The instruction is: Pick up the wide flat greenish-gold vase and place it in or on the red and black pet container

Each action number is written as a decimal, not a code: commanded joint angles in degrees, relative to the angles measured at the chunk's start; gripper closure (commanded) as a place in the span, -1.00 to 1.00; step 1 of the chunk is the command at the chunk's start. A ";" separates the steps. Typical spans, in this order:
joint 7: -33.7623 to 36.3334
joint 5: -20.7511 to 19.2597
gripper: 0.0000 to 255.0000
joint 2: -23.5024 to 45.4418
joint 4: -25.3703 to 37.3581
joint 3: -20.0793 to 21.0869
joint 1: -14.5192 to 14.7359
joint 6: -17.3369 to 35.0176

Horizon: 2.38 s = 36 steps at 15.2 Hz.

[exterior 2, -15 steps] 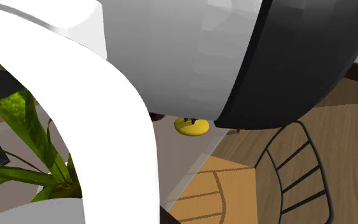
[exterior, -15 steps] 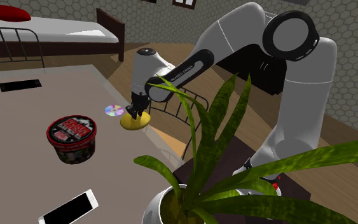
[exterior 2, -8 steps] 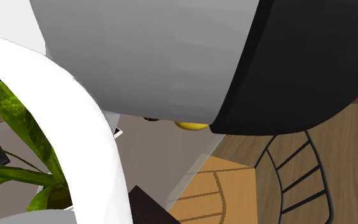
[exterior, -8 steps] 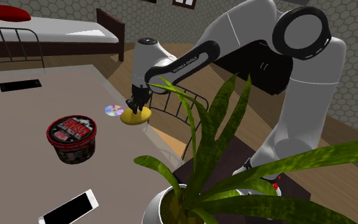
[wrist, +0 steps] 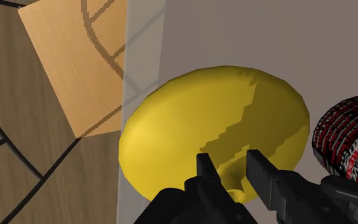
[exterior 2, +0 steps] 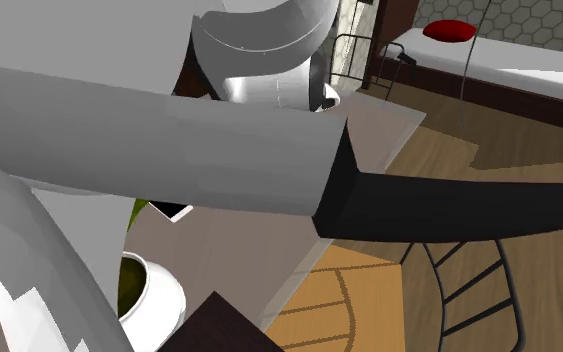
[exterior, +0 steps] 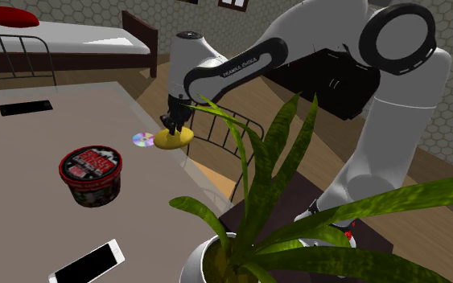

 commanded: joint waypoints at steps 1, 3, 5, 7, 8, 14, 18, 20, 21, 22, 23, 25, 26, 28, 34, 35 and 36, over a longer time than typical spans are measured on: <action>-0.50 0.63 1.00 -0.98 0.50 0.26 -0.13 -1.41; -0.95 1.18 1.00 -1.87 0.97 0.45 -0.25 -2.69; -1.40 1.71 1.00 -2.71 1.48 0.62 -0.37 -3.98; -1.82 2.21 1.00 -3.52 2.05 0.77 -0.46 -5.29; -2.02 2.45 1.00 -3.91 2.36 0.84 -0.51 -5.95; 1.23 1.67 1.00 -1.68 8.61 2.02 2.08 -10.54; 5.85 -0.33 1.00 3.44 16.85 2.99 6.00 -14.58; 7.91 -1.32 1.00 6.32 21.56 3.30 8.15 -16.85; 8.86 -1.80 1.00 7.86 24.09 3.38 9.29 -18.06; 9.76 -2.29 1.00 9.46 26.75 3.46 10.45 -19.32; 10.61 -2.77 1.00 11.13 29.56 3.49 11.66 -20.65; 12.12 -3.71 1.00 14.75 35.71 3.50 14.20 -23.52; 12.78 -4.18 1.00 16.72 39.11 3.45 15.54 -25.08; 13.84 -5.09 1.00 21.10 46.78 3.25 18.44 -28.59; 14.74 -6.76 1.00 32.43 65.86 2.14 25.05 -36.24; 14.92 -6.79 1.00 32.28 64.80 2.15 24.87 -35.37; 15.09 -6.82 1.00 32.22 63.90 2.15 24.71 -34.57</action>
